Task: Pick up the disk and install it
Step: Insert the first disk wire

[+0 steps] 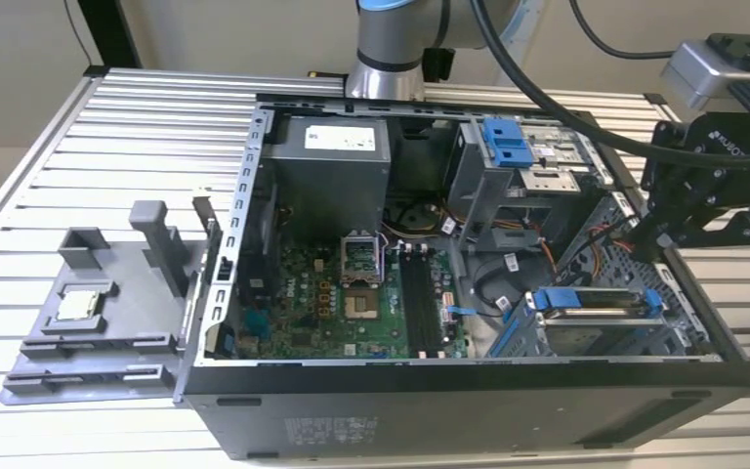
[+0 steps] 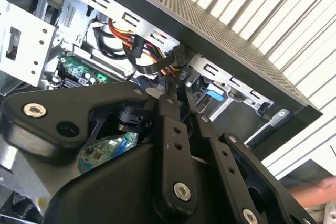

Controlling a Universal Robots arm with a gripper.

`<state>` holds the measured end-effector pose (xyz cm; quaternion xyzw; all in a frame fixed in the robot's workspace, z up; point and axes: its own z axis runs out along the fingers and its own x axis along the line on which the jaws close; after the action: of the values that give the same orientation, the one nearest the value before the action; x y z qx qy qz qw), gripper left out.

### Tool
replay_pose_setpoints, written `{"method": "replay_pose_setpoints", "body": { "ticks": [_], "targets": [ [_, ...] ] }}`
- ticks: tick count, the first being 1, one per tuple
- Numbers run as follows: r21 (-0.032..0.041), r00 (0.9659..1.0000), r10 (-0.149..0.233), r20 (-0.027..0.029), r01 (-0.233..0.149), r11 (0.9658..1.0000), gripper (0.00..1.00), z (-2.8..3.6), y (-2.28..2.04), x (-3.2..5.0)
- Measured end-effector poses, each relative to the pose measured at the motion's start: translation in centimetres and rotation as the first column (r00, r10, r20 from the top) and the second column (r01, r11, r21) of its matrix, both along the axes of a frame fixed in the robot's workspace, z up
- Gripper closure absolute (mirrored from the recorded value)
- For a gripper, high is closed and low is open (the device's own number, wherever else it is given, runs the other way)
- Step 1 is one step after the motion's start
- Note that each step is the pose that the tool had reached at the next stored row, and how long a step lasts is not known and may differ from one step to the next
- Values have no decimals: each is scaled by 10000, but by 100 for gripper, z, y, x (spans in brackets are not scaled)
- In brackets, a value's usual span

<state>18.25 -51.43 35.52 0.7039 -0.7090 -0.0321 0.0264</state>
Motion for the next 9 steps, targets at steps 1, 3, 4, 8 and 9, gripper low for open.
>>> {"method": "replay_pose_setpoints", "body": {
  "ticks": [1, 3, 4, 8, 9],
  "targets": [
    [0, 10000, 0, -1, 0, 10000, 100, 0, 0, 0],
    [0, 10000, 0, -1, 0, 10000, 100, 0, 0, 0],
    [1, 10000, 0, -1, 0, 10000, 100, 0, 0, 0],
    [-3, 10000, 2, -2, -2, 10000, 100, 0, 0, 1],
    [-16, 10000, 1, -6, -1, 10000, 100, -1, 0, 1]
  ]
}}
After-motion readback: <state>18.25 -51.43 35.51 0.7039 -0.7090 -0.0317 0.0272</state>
